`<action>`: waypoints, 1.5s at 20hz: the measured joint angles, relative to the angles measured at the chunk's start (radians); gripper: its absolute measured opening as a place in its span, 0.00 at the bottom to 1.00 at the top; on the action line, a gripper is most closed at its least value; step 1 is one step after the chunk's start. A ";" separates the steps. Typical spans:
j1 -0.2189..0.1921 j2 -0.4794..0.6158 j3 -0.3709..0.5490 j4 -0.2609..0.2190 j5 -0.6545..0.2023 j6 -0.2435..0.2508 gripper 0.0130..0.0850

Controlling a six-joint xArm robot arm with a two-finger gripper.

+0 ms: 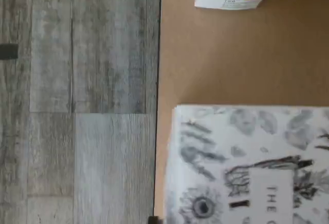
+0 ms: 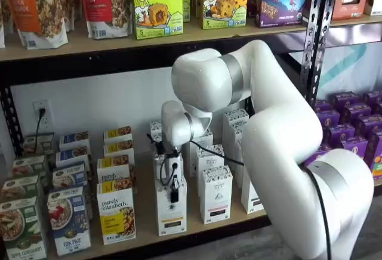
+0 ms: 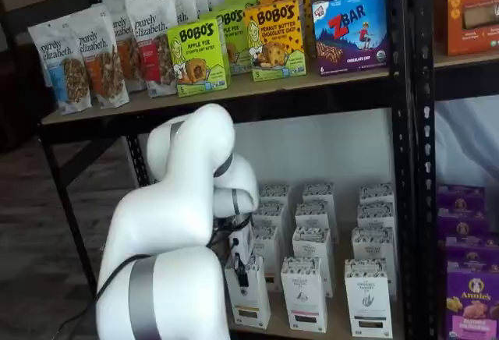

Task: Pick up the white box with a yellow strip in the middle, on the bottom shelf, the fourth box from the left

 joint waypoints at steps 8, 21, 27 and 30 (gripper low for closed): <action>0.005 0.004 -0.005 -0.002 0.007 0.006 0.78; 0.009 0.001 -0.005 0.010 0.026 0.001 0.56; 0.012 -0.017 0.018 0.013 0.031 0.002 0.50; 0.015 -0.036 0.051 0.015 0.014 0.002 0.50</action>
